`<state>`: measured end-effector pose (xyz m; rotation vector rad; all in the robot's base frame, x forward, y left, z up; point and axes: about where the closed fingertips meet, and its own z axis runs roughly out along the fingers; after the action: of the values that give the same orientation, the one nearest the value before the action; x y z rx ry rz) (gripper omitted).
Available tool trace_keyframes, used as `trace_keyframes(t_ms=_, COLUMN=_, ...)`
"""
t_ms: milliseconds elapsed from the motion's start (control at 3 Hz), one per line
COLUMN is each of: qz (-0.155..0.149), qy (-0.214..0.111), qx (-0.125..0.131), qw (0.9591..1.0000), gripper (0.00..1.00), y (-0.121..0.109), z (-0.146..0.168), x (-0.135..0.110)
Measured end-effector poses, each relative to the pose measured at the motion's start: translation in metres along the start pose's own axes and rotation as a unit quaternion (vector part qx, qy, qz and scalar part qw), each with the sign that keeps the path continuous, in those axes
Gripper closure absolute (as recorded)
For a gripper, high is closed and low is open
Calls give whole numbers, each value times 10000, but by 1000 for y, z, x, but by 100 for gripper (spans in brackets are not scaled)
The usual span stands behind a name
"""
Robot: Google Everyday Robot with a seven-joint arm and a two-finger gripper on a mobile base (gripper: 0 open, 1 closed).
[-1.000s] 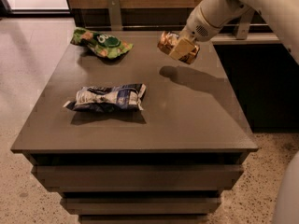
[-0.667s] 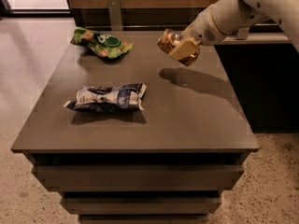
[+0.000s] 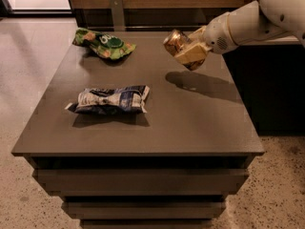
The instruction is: Place orange can upright
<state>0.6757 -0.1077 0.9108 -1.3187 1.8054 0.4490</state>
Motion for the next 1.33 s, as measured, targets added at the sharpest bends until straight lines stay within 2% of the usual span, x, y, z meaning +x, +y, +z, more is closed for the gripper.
trace_keyframes(t_ms=333, qz=-129, qy=-85, qx=-82, qw=9998, gripper=100, y=-1, z=0, x=0)
trace_keyframes(t_ms=667, qz=-388, qy=-273, qx=-201, qw=9987, gripper=100, y=-6, z=-10, x=6)
trace_keyframes(t_ms=1333, qz=-778, qy=-720, qx=-358, qw=9937, gripper=100, y=-4, z=-32, x=11)
